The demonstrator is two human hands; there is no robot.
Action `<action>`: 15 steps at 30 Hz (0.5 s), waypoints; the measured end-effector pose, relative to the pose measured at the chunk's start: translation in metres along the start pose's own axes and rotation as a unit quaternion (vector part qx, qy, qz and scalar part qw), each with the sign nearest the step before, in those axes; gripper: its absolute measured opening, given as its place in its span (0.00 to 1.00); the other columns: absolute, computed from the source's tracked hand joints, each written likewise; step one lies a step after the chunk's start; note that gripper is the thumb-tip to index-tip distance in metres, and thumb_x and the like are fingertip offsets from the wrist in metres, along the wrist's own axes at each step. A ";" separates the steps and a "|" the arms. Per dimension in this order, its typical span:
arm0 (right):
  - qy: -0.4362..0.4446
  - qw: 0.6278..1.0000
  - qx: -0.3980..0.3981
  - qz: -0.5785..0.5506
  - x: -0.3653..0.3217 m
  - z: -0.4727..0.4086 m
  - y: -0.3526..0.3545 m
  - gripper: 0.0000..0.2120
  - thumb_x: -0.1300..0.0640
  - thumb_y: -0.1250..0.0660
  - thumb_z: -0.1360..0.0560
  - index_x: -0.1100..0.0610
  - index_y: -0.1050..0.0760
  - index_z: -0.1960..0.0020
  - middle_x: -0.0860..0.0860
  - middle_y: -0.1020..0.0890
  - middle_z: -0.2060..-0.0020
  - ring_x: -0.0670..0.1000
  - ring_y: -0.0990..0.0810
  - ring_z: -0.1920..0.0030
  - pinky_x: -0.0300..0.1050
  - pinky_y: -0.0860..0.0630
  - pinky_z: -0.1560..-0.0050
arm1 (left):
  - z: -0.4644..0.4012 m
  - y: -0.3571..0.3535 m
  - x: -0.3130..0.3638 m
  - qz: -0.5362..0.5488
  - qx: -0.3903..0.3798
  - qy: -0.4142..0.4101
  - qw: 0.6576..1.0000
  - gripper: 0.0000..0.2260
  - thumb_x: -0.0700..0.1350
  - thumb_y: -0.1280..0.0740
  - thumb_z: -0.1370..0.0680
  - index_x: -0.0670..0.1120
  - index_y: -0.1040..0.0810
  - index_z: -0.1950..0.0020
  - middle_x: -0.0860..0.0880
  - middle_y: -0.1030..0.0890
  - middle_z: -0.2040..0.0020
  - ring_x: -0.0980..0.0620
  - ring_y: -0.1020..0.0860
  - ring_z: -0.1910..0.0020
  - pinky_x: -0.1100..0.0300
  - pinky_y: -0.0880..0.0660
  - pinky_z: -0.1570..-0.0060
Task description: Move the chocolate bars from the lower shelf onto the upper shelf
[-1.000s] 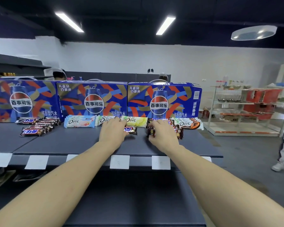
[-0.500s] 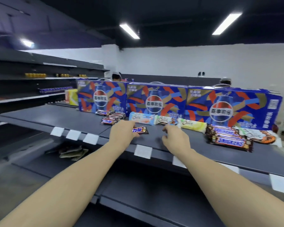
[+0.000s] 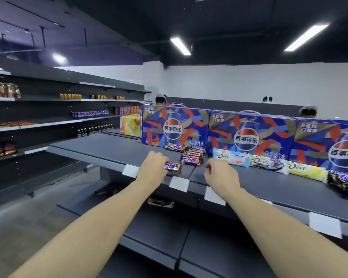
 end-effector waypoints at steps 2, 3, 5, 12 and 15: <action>-0.003 1.000 0.002 0.013 -0.017 -0.005 -0.009 0.10 0.58 0.41 0.21 0.52 0.24 0.43 0.51 0.20 0.49 0.54 0.22 0.51 0.46 0.24 0.57 | -0.006 -0.004 -0.018 0.012 -0.002 -0.011 1.000 0.13 0.44 0.34 0.22 0.48 0.22 0.37 0.49 0.21 0.45 0.49 0.29 0.45 0.58 0.27 0.47; -0.006 1.000 0.001 0.020 -0.023 -0.006 -0.012 0.11 0.58 0.42 0.21 0.52 0.24 0.43 0.51 0.20 0.49 0.54 0.22 0.51 0.46 0.25 0.57 | -0.009 -0.007 -0.025 0.025 -0.004 -0.010 1.000 0.14 0.46 0.32 0.22 0.49 0.23 0.36 0.49 0.22 0.44 0.49 0.29 0.44 0.58 0.26 0.47; -0.012 0.999 0.006 0.029 -0.030 -0.009 -0.017 0.11 0.58 0.42 0.21 0.52 0.24 0.43 0.50 0.19 0.49 0.54 0.22 0.50 0.46 0.24 0.57 | -0.013 -0.012 -0.033 0.046 -0.008 -0.010 0.999 0.17 0.48 0.31 0.23 0.50 0.24 0.34 0.50 0.22 0.42 0.50 0.29 0.42 0.57 0.26 0.48; -0.039 0.998 0.018 0.050 -0.027 -0.027 -0.023 0.08 0.56 0.40 0.22 0.52 0.25 0.45 0.51 0.19 0.51 0.54 0.21 0.53 0.46 0.23 0.58 | -0.034 -0.029 -0.037 0.085 -0.008 -0.032 0.996 0.19 0.54 0.30 0.24 0.53 0.24 0.34 0.53 0.22 0.42 0.52 0.28 0.42 0.57 0.27 0.50; -0.054 0.996 0.043 0.050 -0.018 -0.042 -0.021 0.08 0.56 0.41 0.22 0.53 0.25 0.46 0.51 0.18 0.51 0.55 0.21 0.53 0.47 0.23 0.57 | -0.046 -0.032 -0.032 0.090 -0.005 -0.041 0.995 0.16 0.51 0.29 0.25 0.54 0.22 0.37 0.52 0.22 0.45 0.51 0.27 0.44 0.56 0.27 0.50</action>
Point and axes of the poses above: each hand's wrist, its own z-axis away from the middle knuckle, its own y-axis out of the back of the hand, x = y × z, the point moved 7 cm from there along -z, towards the middle knuckle
